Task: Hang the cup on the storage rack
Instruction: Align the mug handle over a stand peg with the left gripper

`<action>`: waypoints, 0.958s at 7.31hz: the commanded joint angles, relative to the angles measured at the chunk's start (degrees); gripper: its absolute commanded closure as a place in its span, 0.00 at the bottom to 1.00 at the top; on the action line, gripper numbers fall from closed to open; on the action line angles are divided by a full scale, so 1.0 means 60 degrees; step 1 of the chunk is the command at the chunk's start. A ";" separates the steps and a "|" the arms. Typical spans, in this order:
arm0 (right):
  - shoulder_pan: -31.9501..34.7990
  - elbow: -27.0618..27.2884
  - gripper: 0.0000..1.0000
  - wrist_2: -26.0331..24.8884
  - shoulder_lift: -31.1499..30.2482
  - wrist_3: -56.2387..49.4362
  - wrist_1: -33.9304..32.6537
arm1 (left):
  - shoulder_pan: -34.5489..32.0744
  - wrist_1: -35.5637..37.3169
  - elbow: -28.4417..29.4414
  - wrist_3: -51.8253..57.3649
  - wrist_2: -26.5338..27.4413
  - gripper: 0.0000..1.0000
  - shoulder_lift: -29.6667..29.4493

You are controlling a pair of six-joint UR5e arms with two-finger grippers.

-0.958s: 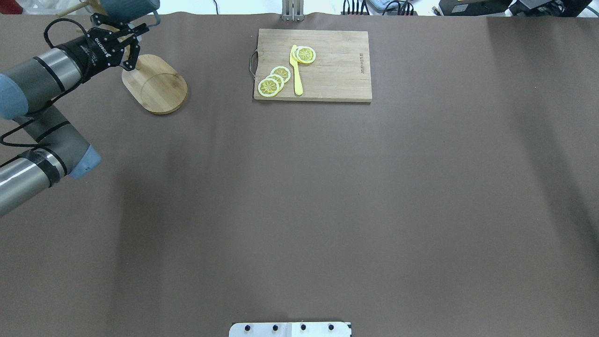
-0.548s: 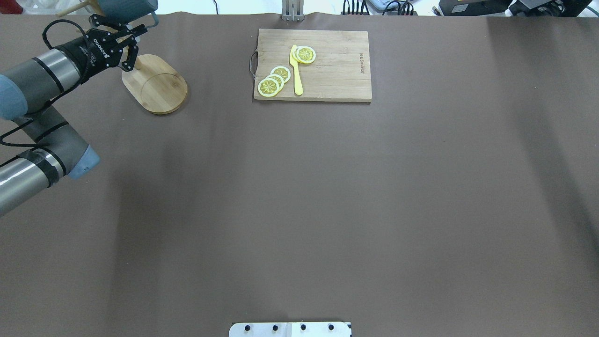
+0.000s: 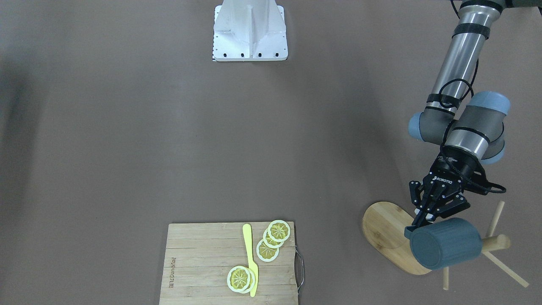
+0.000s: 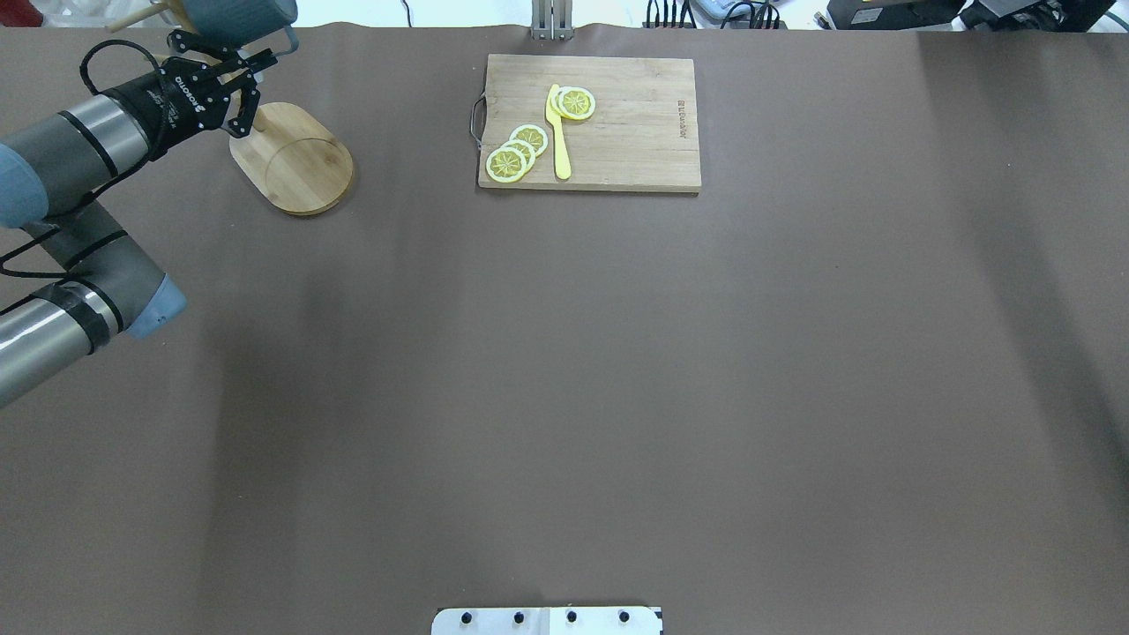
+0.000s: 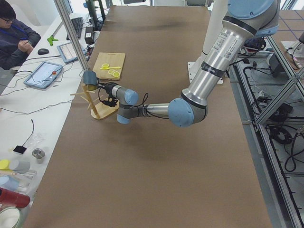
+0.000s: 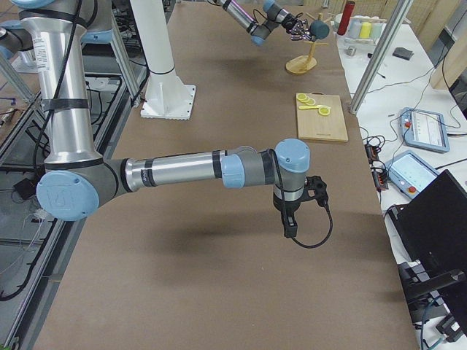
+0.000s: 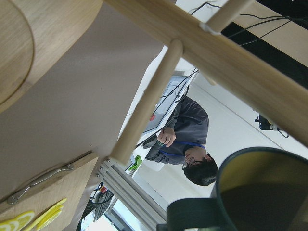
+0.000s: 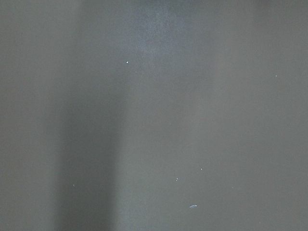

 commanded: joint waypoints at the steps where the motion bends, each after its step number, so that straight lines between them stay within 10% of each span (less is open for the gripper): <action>1: -0.0006 0.0007 0.00 0.0000 -0.0005 0.0064 0.0014 | 0.0000 -0.0412 0.0015 0.0011 -0.0078 1.00 0.0213; 7: -0.0006 0.0021 0.00 0.0000 -0.0005 0.0064 0.0014 | 0.0000 -0.0413 0.0147 0.0011 -0.0063 1.00 0.0228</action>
